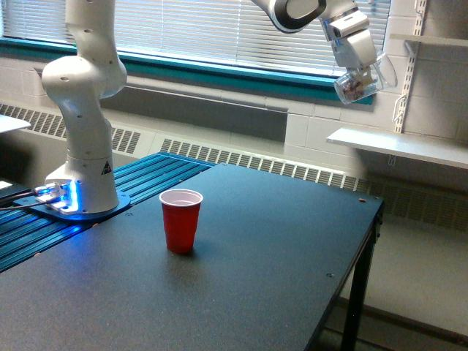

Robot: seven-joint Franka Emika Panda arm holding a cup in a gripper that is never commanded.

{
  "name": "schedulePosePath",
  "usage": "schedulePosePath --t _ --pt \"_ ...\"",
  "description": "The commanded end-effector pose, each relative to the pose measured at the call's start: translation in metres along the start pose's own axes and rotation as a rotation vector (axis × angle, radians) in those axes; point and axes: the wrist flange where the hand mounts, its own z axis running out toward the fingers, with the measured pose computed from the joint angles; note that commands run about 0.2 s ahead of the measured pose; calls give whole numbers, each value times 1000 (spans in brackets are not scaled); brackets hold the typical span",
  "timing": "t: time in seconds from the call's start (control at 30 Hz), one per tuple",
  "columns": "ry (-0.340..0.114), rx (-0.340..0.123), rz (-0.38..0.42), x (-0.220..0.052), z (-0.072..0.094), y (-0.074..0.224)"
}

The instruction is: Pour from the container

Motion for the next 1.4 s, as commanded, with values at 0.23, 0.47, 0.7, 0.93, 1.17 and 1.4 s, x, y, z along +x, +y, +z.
schedulePosePath --t 0.23,0.47,0.7,0.93,1.17,1.4 --pt "-5 26 24 2 -35 -7" --pt "5 -1 123 10 -55 26" --pt "9 -51 184 -4 -68 76" --pt "14 -87 304 -13 -79 130" --pt "42 -119 409 -17 -93 172" --pt "80 -136 478 -30 -108 204"
